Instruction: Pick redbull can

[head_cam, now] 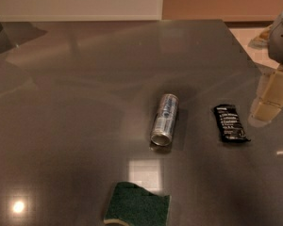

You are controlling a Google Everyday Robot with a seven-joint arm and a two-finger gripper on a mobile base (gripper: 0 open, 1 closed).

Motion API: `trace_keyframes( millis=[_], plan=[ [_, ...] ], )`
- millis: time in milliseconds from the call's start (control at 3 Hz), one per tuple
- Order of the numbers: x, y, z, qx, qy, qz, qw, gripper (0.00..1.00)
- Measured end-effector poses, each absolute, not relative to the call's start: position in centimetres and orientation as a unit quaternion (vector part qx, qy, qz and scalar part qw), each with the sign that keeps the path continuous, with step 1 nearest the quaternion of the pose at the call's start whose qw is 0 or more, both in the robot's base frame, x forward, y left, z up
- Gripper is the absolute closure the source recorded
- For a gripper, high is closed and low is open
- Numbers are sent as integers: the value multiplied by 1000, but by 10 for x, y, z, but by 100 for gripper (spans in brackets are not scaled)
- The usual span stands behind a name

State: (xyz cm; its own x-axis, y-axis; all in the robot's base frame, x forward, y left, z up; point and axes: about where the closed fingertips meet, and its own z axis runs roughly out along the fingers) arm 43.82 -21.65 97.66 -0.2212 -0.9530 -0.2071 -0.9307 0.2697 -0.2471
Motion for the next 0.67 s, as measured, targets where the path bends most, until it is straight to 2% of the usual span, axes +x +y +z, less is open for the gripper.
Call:
trace_keyframes(
  millis=[667],
  plan=[
    [447, -202, 976, -614, 774, -29, 154, 0]
  ],
)
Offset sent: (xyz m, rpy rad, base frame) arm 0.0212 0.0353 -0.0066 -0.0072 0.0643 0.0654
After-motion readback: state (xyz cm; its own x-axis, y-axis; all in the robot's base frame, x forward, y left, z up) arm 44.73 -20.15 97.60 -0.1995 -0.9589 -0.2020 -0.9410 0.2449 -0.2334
